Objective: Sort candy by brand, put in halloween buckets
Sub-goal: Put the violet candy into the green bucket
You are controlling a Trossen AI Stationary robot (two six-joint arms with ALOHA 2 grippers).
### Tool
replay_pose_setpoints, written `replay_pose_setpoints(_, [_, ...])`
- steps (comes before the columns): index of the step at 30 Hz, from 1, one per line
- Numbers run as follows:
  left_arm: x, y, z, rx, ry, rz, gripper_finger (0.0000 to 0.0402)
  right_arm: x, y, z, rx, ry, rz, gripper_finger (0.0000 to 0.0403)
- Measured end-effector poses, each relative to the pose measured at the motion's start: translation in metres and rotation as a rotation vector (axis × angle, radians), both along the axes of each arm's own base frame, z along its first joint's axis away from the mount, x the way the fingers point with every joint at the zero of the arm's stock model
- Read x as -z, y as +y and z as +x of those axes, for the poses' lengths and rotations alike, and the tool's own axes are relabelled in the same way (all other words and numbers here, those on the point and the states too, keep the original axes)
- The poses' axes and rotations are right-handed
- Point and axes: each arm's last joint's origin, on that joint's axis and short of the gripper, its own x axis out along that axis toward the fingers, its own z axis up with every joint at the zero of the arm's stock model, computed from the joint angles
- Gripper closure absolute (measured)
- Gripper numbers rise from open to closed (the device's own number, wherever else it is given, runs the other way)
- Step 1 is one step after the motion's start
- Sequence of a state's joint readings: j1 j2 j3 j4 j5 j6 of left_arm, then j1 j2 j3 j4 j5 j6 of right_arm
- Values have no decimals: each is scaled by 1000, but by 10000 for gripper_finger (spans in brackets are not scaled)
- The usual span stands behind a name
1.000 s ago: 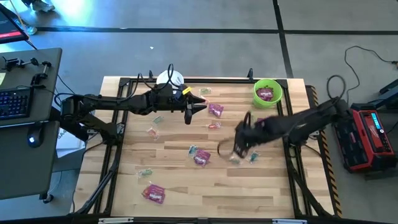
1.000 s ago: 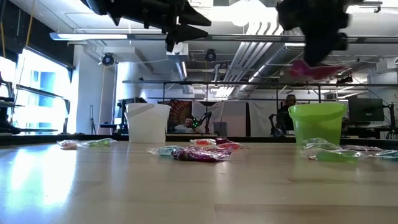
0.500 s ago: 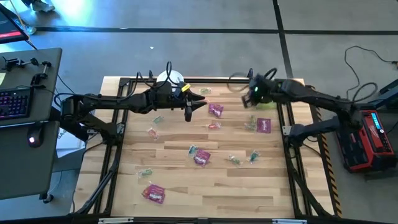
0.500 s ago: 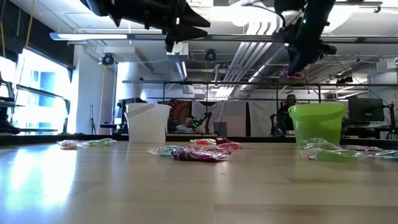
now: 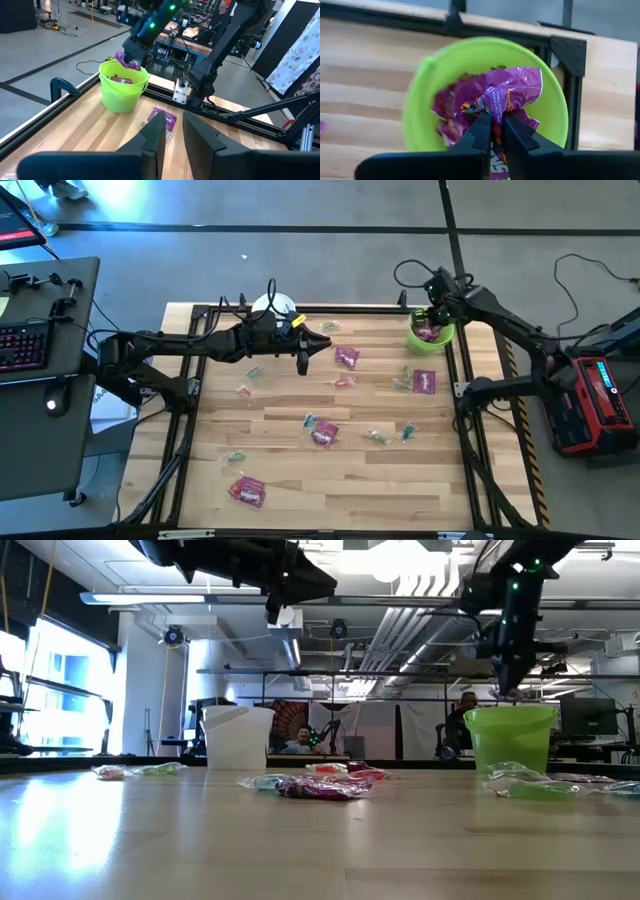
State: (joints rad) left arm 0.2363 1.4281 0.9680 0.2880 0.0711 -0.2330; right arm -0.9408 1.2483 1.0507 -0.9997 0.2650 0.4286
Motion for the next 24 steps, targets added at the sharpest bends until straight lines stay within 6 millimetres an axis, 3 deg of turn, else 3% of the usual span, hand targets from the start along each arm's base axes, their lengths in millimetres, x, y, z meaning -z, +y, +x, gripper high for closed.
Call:
replay_pose_setpoints(13, [1,0,0,1,7,-2,349,5,-2,1,54,-44,30,387])
replay_pose_setpoints(24, [2,0,0,2,23,-6,349,3,-4,8,350,-191,-54,387])
